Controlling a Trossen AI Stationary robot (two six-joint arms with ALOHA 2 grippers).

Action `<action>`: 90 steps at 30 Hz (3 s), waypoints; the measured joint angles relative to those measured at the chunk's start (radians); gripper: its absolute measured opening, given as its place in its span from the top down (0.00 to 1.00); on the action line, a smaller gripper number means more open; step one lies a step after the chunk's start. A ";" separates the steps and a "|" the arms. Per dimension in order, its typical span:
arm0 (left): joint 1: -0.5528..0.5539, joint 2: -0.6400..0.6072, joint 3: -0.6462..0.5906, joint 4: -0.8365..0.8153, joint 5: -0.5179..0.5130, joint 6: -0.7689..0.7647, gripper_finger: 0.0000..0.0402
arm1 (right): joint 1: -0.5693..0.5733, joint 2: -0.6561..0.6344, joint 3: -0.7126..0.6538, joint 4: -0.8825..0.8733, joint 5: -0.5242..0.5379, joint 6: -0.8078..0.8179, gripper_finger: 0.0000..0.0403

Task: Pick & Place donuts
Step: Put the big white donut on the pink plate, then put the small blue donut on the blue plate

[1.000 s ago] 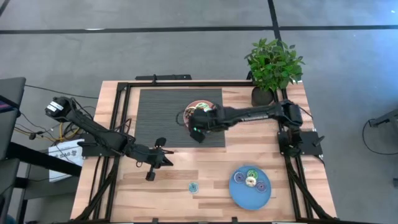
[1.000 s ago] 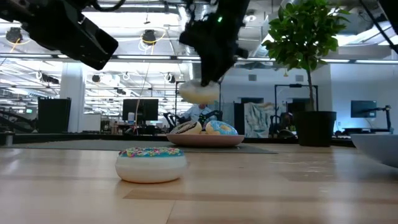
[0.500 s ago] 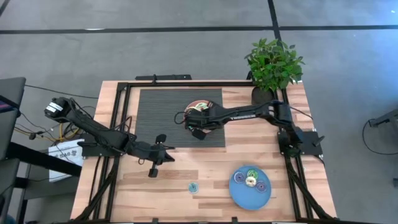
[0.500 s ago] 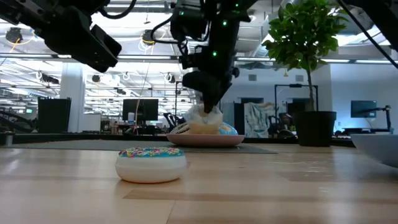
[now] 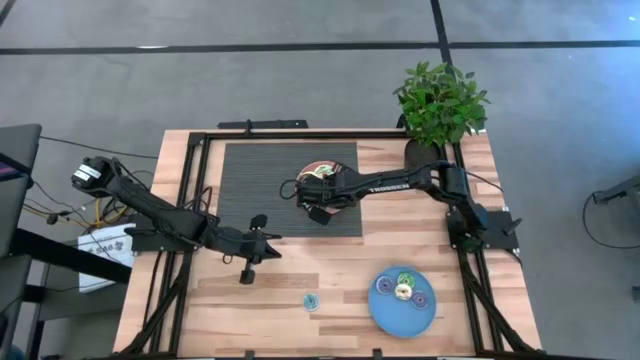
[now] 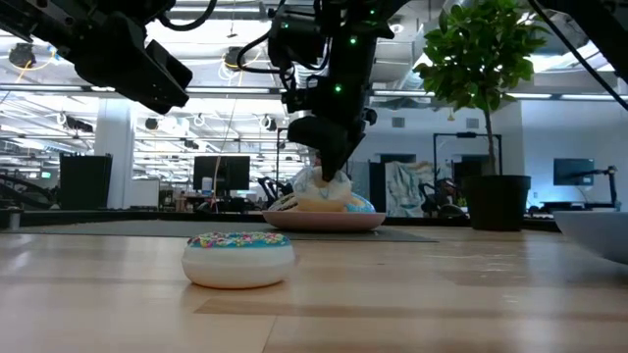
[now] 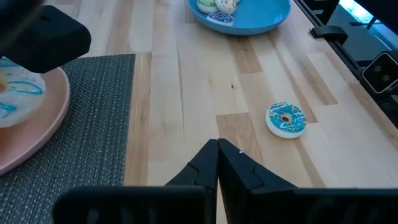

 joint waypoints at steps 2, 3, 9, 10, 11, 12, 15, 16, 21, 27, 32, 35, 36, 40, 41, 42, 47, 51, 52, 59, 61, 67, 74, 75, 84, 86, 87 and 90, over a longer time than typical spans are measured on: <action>0.000 0.000 0.000 0.000 0.000 0.000 1.00 | 0.000 0.000 0.000 0.000 0.000 0.000 0.83; 0.000 0.000 0.000 0.000 0.000 -0.001 1.00 | 0.000 0.000 0.000 0.000 0.000 0.000 0.83; 0.000 0.000 0.000 0.000 0.004 -0.005 1.00 | 0.001 0.000 0.000 0.000 -0.010 0.000 0.83; 0.000 0.000 0.000 0.000 0.012 -0.006 1.00 | 0.001 0.000 0.000 0.002 -0.010 0.002 0.83; 0.000 0.000 0.000 0.000 0.018 -0.006 1.00 | 0.001 0.000 0.000 0.004 -0.011 0.006 0.83; 0.000 0.000 0.000 0.000 0.023 -0.008 1.00 | 0.002 0.000 0.000 0.005 -0.011 0.007 0.83; 0.000 0.000 0.000 0.001 0.026 -0.010 1.00 | 0.002 0.000 0.000 0.006 -0.007 0.007 0.83; 0.000 0.000 0.000 0.002 0.026 -0.010 1.00 | 0.001 0.000 0.000 0.005 -0.007 0.008 0.83; 0.000 0.000 0.000 0.004 0.027 -0.015 1.00 | 0.000 0.000 0.000 0.000 -0.009 0.008 0.83; 0.000 0.000 0.000 0.004 0.027 -0.021 1.00 | 0.000 -0.001 0.000 0.000 -0.037 0.008 0.83; 0.000 0.000 0.000 0.004 0.027 -0.021 1.00 | 0.000 -0.001 0.000 -0.010 -0.053 0.008 0.83; 0.000 0.000 0.000 0.004 0.027 -0.021 1.00 | 0.000 -0.001 0.000 -0.011 -0.049 0.008 0.83; 0.000 0.000 0.000 0.004 0.028 -0.022 1.00 | -0.002 -0.001 0.000 -0.011 -0.049 0.008 0.83; 0.000 0.000 0.000 0.004 0.033 -0.031 1.00 | -0.006 -0.001 0.000 -0.019 -0.053 0.009 0.82; 0.000 0.000 0.000 0.004 0.041 -0.036 1.00 | -0.007 -0.001 0.000 -0.020 -0.053 0.009 0.80; 0.000 0.000 0.000 0.003 0.045 -0.039 1.00 | -0.007 -0.001 0.000 -0.020 -0.053 0.009 0.78; 0.000 0.000 0.000 0.004 0.046 -0.060 1.00 | -0.006 -0.001 0.000 -0.019 -0.052 0.009 0.63; 0.000 0.000 0.000 0.004 0.046 -0.062 1.00 | -0.008 -0.001 0.000 -0.019 -0.046 0.004 0.52; 0.000 0.000 0.000 0.004 0.046 -0.062 1.00 | -0.008 -0.001 0.000 -0.020 -0.038 0.003 0.49; 0.000 0.000 0.000 0.004 0.045 -0.064 1.00 | -0.013 -0.012 0.020 -0.065 -0.007 0.000 0.38; 0.000 0.000 0.000 0.004 0.045 -0.069 1.00 | -0.013 -0.020 0.042 -0.069 0.000 0.002 0.38; 0.000 0.000 0.000 0.004 0.054 -0.085 1.00 | -0.003 -0.082 0.069 -0.134 -0.001 0.061 0.38; -0.001 -0.001 0.000 0.005 0.076 -0.085 1.00 | 0.050 -0.125 0.041 -0.160 -0.008 0.241 0.38; -0.001 -0.001 0.000 0.008 0.076 -0.085 1.00 | 0.063 -0.135 0.014 -0.151 -0.030 0.254 0.38; -0.004 0.000 0.000 0.003 0.089 -0.057 1.00 | 0.175 -0.249 -0.253 0.182 -0.204 0.392 0.38; 0.000 0.000 0.000 0.009 0.080 -0.033 1.00 | 0.190 -0.266 -0.274 0.257 -0.205 0.395 0.38; 0.002 0.000 0.000 0.016 0.076 -0.023 1.00 | 0.196 -0.274 -0.284 0.269 -0.209 0.400 0.38; 0.011 0.000 0.000 0.019 0.070 -0.004 1.00 | 0.209 -0.277 -0.292 0.301 -0.211 0.413 0.38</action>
